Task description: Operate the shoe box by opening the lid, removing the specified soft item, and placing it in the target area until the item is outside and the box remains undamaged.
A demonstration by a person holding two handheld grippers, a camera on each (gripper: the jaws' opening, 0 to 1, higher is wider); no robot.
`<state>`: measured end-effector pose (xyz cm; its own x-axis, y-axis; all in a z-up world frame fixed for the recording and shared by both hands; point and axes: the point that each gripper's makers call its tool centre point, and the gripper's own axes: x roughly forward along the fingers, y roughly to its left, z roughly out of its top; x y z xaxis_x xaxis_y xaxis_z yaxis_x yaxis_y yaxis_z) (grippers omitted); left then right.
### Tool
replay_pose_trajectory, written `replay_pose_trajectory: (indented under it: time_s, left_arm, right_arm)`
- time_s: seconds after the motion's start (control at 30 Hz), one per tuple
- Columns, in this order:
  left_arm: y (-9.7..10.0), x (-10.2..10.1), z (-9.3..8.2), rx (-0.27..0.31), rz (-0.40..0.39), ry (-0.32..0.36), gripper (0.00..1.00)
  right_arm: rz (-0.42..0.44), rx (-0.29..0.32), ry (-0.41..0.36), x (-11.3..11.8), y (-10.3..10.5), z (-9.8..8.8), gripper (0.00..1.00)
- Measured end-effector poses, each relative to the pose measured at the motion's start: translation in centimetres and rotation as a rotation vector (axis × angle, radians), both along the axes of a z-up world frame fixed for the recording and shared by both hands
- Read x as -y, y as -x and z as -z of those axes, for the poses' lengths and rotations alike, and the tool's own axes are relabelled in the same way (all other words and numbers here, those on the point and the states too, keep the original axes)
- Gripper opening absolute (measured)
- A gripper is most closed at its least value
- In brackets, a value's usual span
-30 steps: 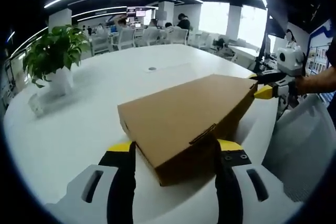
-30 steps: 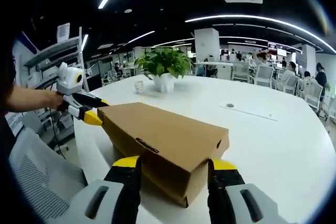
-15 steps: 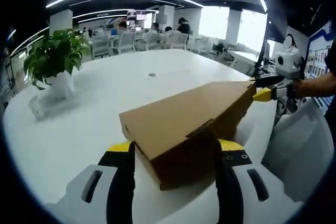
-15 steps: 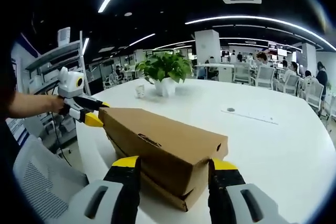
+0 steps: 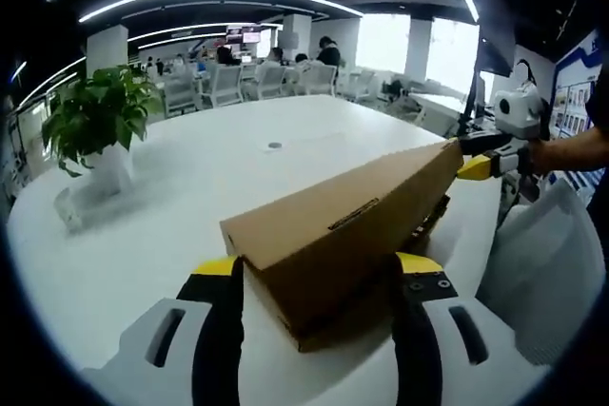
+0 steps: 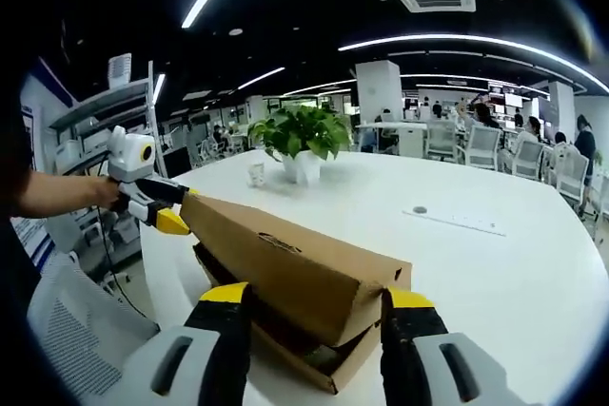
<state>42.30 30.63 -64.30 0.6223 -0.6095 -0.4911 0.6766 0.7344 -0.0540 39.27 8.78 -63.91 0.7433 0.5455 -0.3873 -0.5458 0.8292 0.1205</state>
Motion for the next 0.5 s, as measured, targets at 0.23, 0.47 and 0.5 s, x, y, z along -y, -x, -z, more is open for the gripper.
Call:
replay_pose_trajectory:
  time_s: [0.23, 0.47, 0.5]
  left_arm:
    - [-0.7, -0.1, -1.0, 0.026, -0.013, 0.021, 0.58]
    - [-1.7, -0.1, -2.0, 0.062, -0.024, 0.025, 0.56]
    - [-1.8, -0.1, -2.1, 0.064, -0.026, 0.025, 0.55]
  right_arm:
    - [-0.011, 0.039, 0.041, 0.1, -0.6, -0.8, 0.52]
    - [0.0, 0.073, 0.056, 0.4, -1.7, -1.6, 0.49]
    - [0.002, 0.077, 0.059, 0.5, -1.8, -1.8, 0.47]
